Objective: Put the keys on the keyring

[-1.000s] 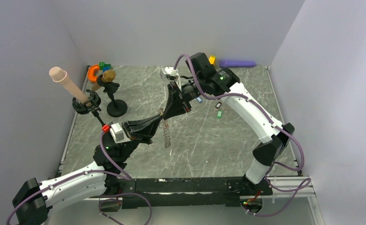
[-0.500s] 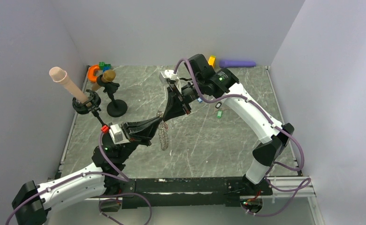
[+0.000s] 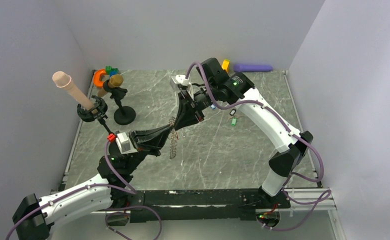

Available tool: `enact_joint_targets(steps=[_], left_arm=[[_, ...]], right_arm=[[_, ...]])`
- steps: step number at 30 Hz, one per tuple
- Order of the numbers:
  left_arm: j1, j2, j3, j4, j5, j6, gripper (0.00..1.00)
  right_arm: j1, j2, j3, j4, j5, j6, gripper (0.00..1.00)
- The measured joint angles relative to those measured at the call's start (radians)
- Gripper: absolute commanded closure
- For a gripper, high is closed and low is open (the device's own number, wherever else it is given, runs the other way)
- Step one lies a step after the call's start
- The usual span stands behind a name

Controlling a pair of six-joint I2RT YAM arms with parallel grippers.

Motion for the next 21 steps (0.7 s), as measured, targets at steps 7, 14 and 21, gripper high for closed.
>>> enact_joint_targets(steps=[7, 14, 21], left_arm=[[0.000, -0.001, 0.000, 0.003, -0.003, 0.001, 1.00], [0.000, -0.011, -0.002, 0.003, -0.006, 0.000, 1.00], [0.002, -0.004, -0.002, 0.009, -0.007, 0.000, 1.00]], right_arm=[[-0.008, 0.000, 0.000, -0.014, -0.010, 0.001, 0.87], [-0.008, 0.000, 0.000, -0.014, -0.013, 0.013, 0.71], [-0.008, 0.000, 0.000, -0.012, -0.013, 0.033, 0.69]])
